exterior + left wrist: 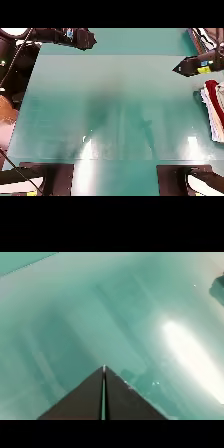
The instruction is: Fold the shirts.
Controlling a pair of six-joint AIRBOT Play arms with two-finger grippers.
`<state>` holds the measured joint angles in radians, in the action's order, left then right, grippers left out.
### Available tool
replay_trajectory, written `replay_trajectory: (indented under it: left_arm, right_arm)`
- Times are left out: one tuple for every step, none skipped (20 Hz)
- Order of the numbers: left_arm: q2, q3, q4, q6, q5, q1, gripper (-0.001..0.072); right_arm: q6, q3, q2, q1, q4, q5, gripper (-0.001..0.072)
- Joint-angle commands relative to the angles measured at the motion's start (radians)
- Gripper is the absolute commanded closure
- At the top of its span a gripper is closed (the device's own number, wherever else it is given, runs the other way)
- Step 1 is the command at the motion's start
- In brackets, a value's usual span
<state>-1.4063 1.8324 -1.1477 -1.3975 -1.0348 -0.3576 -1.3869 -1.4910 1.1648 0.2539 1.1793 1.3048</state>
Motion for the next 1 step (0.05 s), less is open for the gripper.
replay_trajectory:
  left_arm:
    - [0.000, 0.000, 0.000, 0.000, 0.006, 0.000, 0.0679]
  right_arm:
    - [0.000, -0.001, 0.005, 0.030, 0.000, 0.000, 0.0691]
